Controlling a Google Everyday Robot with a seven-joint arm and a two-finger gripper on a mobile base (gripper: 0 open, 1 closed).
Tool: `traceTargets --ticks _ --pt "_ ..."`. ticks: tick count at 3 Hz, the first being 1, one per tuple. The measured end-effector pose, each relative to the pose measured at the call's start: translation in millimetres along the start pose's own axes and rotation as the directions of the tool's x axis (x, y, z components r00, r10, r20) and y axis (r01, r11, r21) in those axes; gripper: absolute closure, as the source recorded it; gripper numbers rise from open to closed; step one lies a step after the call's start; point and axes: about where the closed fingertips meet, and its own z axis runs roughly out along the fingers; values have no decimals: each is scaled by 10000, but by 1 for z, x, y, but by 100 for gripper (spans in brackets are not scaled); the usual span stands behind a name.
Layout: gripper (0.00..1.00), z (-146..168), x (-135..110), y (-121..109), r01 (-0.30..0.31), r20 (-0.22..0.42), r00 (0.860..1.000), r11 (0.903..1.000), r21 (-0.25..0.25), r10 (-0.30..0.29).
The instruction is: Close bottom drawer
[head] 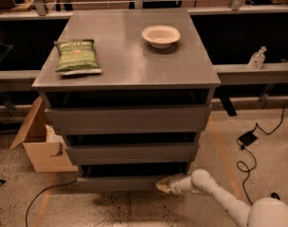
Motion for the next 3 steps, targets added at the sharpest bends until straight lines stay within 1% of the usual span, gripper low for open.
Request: traceTargets --ticks 1,3 --pt "100 6 -7 -15 167 101 9998 9997 155 -168" --pt "100 14 -23 -30 473 282 9985 9987 167 -477"
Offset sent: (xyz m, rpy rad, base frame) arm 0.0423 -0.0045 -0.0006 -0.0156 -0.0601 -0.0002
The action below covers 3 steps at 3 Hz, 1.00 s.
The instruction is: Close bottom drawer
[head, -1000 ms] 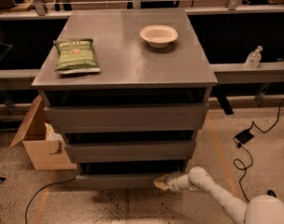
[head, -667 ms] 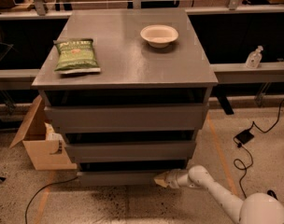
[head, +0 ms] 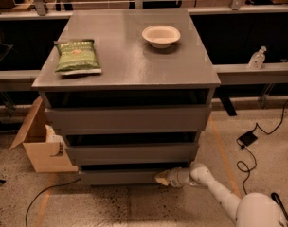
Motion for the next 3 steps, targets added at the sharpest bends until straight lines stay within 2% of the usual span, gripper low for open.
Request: traceTargets --ticks 1,2,3 --pt "100 -1 0 0 -12 -20 10000 10000 -45 12" --pt "100 -14 17 6 -484 -313 9983 9988 -61 482" --pt "100 -46 47 12 -1312 -804 9878 9908 348 1336"
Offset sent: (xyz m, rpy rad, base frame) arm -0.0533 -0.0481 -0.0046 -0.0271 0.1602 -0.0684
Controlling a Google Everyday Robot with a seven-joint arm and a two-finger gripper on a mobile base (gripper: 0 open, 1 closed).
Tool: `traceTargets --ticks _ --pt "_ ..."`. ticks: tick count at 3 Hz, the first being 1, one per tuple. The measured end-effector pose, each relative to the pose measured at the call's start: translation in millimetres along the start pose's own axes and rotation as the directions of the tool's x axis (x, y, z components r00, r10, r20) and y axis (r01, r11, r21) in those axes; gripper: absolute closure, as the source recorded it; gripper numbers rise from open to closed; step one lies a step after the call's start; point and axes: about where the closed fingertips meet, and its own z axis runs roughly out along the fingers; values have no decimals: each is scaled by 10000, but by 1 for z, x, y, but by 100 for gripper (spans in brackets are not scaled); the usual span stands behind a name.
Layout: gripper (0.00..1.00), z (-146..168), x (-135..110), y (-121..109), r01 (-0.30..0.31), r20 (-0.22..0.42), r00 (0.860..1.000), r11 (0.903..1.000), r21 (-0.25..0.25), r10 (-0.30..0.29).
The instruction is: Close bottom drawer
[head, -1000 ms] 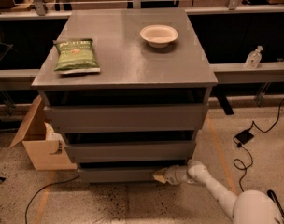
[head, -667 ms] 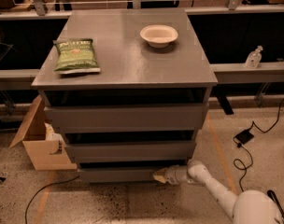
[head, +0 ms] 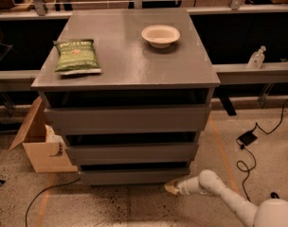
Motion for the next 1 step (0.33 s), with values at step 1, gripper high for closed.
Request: traceTargets --ticks 1 --pt "100 -31 32 4 -896 -375 9951 9941 614 920"
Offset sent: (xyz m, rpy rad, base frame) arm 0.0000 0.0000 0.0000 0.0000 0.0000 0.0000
